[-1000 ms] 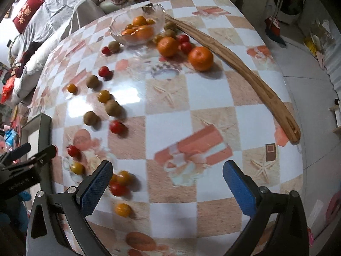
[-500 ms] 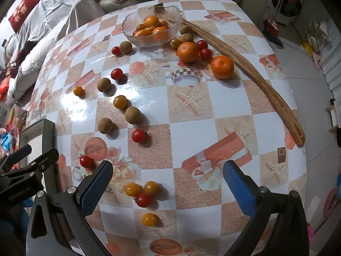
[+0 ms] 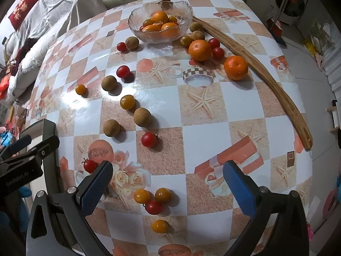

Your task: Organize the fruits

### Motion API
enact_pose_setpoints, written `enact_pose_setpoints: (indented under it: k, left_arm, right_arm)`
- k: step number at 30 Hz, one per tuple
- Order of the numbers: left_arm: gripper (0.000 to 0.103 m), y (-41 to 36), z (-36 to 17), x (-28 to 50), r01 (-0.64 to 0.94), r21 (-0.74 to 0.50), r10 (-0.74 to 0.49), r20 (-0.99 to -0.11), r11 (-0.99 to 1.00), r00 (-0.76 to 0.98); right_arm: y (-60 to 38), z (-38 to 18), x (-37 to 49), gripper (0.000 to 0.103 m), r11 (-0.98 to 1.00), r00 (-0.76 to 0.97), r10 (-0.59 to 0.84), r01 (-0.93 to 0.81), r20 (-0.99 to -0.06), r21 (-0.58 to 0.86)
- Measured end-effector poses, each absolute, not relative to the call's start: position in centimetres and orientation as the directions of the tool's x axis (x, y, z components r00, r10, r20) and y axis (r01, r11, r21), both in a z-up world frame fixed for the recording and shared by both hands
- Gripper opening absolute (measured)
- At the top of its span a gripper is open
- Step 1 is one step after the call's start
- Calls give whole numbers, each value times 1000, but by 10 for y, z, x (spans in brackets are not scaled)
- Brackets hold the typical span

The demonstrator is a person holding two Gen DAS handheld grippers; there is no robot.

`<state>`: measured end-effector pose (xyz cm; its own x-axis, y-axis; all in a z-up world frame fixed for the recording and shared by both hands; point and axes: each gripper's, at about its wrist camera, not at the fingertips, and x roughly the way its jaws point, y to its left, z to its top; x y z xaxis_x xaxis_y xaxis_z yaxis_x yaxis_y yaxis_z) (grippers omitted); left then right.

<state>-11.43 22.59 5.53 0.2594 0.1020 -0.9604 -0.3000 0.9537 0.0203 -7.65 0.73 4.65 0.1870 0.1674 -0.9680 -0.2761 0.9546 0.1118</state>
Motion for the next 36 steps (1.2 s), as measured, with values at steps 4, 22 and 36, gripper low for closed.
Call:
enact_pose_setpoints:
  k: [4,22,36]
  left_arm:
    - [103,226,51,-100,-286,34,114,-957,958,268]
    - [89,228,11,-34,-230,51,118,-950,972,288]
    - [30,214,8,-27,-183,-8,48,-953,983,300]
  right_arm:
    - [7,41,-73,103,955,180,163,-276,-970,109]
    - [34,9,-65,92,927,175,158,-364,-972,85]
    - [47,8,-67,35,910,227,124,-413,-966,20]
